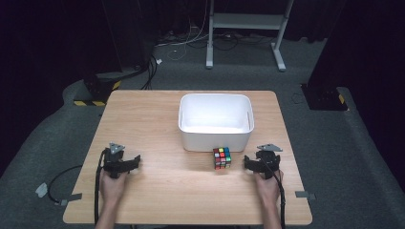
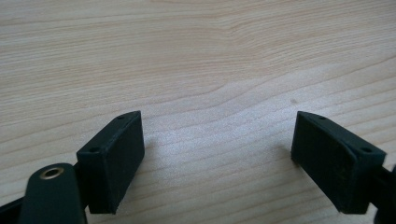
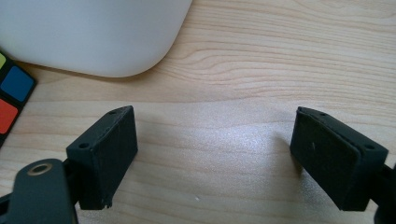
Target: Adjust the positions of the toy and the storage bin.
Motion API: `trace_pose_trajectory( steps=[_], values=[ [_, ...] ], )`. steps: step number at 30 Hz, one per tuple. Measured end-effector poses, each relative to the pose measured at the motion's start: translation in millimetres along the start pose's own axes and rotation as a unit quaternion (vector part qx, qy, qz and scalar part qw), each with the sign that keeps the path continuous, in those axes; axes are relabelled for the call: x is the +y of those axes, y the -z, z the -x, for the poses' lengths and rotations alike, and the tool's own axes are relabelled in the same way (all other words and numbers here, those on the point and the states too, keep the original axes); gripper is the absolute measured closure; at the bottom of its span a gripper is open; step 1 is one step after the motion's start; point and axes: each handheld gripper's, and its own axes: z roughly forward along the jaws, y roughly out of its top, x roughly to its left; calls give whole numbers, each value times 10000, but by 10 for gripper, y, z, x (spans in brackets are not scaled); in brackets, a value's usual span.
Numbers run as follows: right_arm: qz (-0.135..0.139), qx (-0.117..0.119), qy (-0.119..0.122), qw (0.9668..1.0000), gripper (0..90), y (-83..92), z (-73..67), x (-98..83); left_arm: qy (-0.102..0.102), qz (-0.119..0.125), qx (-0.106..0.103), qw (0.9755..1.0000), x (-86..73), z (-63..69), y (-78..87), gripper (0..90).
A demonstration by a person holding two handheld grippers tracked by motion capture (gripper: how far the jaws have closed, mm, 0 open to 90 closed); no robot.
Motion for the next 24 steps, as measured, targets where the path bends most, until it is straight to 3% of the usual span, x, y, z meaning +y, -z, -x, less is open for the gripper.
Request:
trace_pose_trajectory(
  steps=[12,15,24],
  values=[
    [-6,16,0,10000,146,0,1,1,31,14,-9,10000,0,0,-2,176],
    [-50,129,128,9998,145,15,27,-4,30,13,-8,10000,0,-1,-2,176],
    [-34,183,131,9997,150,75,10,-64,23,12,-12,10000,1,-1,-2,176]
  ],
)
